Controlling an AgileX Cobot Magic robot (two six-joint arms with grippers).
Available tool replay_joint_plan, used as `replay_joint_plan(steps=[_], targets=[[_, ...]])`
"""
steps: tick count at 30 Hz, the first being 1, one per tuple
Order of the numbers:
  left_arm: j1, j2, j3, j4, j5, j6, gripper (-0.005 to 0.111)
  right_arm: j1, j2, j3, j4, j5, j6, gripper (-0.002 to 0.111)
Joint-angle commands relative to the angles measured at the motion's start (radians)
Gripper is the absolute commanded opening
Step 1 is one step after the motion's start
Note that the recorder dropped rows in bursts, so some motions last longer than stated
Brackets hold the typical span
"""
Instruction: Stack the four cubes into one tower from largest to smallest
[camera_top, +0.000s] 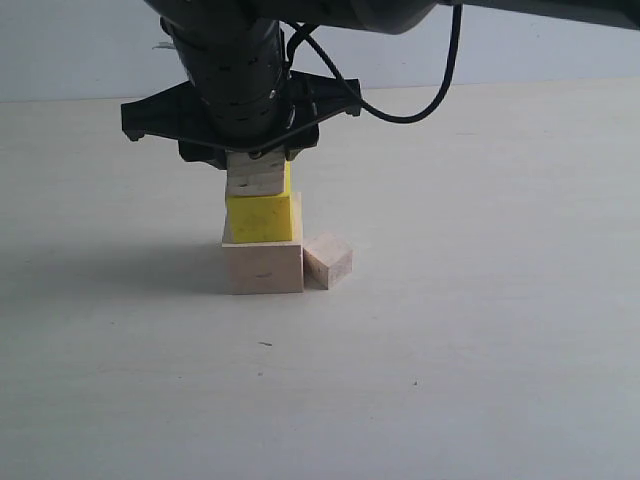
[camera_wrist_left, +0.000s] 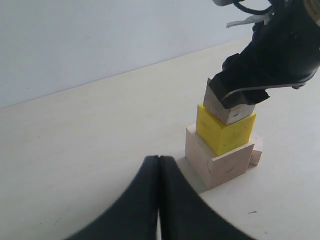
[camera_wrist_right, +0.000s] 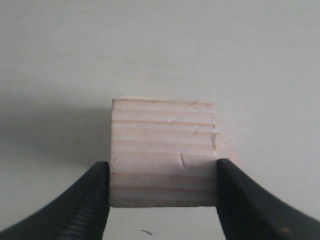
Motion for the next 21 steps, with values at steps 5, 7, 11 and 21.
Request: replay_joint_plan(steps=[5, 7, 11, 21], targets=[[0.003, -0.004, 0.003, -0.010, -0.009, -0.008, 0.000, 0.004, 0.002, -0.002, -0.003, -0.012, 0.002, 0.060], [0.003, -0.004, 0.003, -0.010, -0.009, -0.008, 0.000, 0.004, 0.002, -0.002, -0.003, -0.012, 0.002, 0.069], [0.003, -0.004, 0.003, -0.010, -0.009, -0.008, 0.000, 0.004, 0.002, -0.002, -0.003, -0.012, 0.002, 0.076], [0.003, -0.004, 0.003, -0.010, -0.009, -0.008, 0.000, 0.004, 0.002, -0.002, 0.024, -0.012, 0.004, 0.076]])
